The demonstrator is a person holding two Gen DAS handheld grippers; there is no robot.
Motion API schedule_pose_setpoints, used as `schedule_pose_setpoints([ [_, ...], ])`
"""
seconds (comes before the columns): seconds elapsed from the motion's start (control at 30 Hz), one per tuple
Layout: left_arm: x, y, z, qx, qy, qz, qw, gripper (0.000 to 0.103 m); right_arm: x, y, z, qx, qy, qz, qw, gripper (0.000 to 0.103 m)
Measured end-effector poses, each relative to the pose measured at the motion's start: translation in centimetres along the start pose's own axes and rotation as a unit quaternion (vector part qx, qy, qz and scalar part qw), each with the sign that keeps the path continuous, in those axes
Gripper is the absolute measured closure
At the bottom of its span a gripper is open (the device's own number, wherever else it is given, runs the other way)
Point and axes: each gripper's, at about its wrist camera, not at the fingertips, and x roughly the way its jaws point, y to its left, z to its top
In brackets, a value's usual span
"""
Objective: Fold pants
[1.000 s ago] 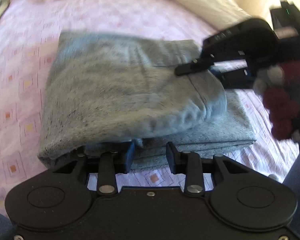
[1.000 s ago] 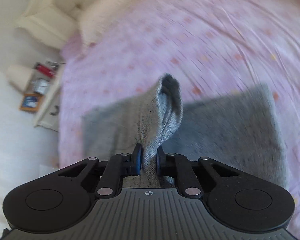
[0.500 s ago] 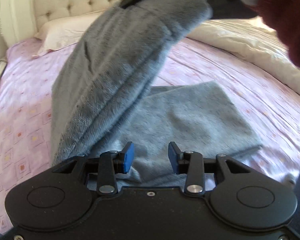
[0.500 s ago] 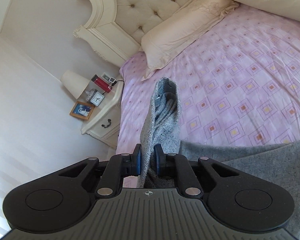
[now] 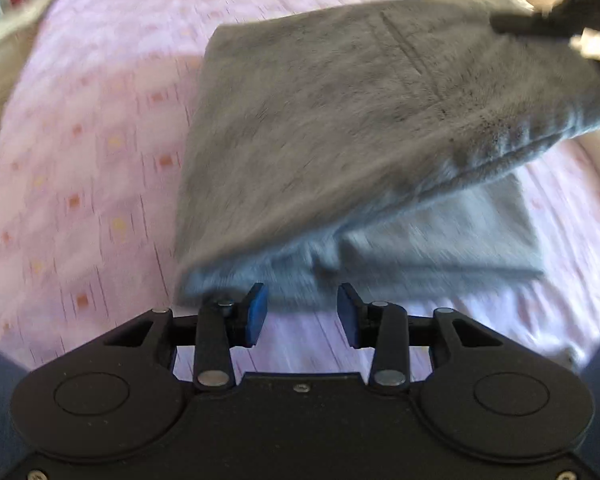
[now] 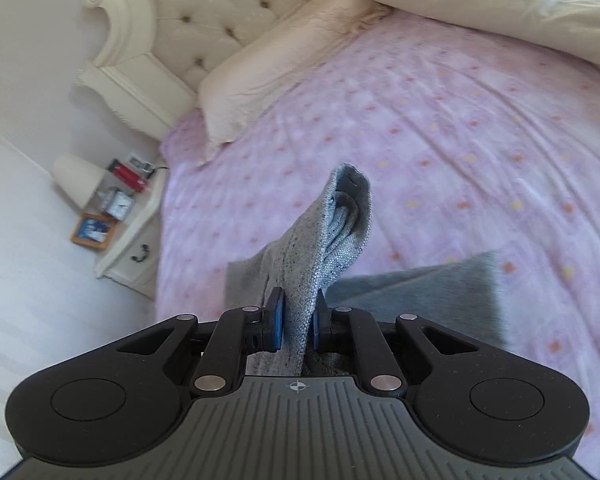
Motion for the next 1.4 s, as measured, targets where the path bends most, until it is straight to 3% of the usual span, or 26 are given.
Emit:
schedule_pose_setpoints([
  [0.2, -4.0, 0.4, -0.5, 0.034, -0.031, -0.024, 0.9987, 0.055, -0.3, -1.3, -0.1, -0.028, 0.047, -0.066, 0.996, 0.09],
  [0.4, -6.5, -0.2, 1.3, 0.065, -0.06, -0.052, 0.9947, 0.055, 1.5, -2.4, -0.1, -0.053, 0.106, -0.114, 0.986, 0.088],
  [0.53, -5.8, 0.0, 3.7, 0.047, -0.082, -0.045, 0.9945, 0.051, 3.0, -4.3, 0.0, -0.017, 0.152, -0.132, 0.979, 0.082],
  [0.67, -2.6, 0.4, 5.3, 0.014, -0.063, -0.023, 0.9977, 0.05, 2.2, -5.1, 0.2, 0.011, 0.133, -0.133, 0.982, 0.08],
  [0.8, 2.5, 0.7, 4.1, 0.011, 0.02, 0.006, 0.9997, 0.048, 0.8, -5.1, 0.5, 0.016, 0.088, -0.142, 0.986, 0.08],
  [0.87, 2.2, 0.3, 3.3, 0.029, -0.004, 0.017, 0.9994, 0.045, 0.1, -4.7, 0.6, 0.003, 0.062, -0.148, 0.987, 0.08],
  [1.0, -0.4, 0.3, 4.0, 0.038, -0.01, 0.011, 0.9991, 0.049, -0.5, -3.6, 1.0, -0.026, 0.011, -0.154, 0.988, 0.078],
  [1.07, -2.2, 0.5, 5.0, 0.037, -0.041, 0.01, 0.9984, 0.049, -0.1, -2.8, 1.0, -0.046, -0.004, -0.16, 0.986, 0.077],
  [1.2, -3.6, 0.9, 7.9, 0.037, -0.095, 0.023, 0.9946, 0.046, 1.9, -2.6, 0.9, -0.045, -0.008, -0.157, 0.986, 0.068],
  [1.4, -0.1, 0.2, 11.1, 0.073, -0.101, 0.06, 0.9904, 0.046, 4.3, -3.1, 0.0, -0.048, 0.027, -0.18, 0.982, 0.064],
])
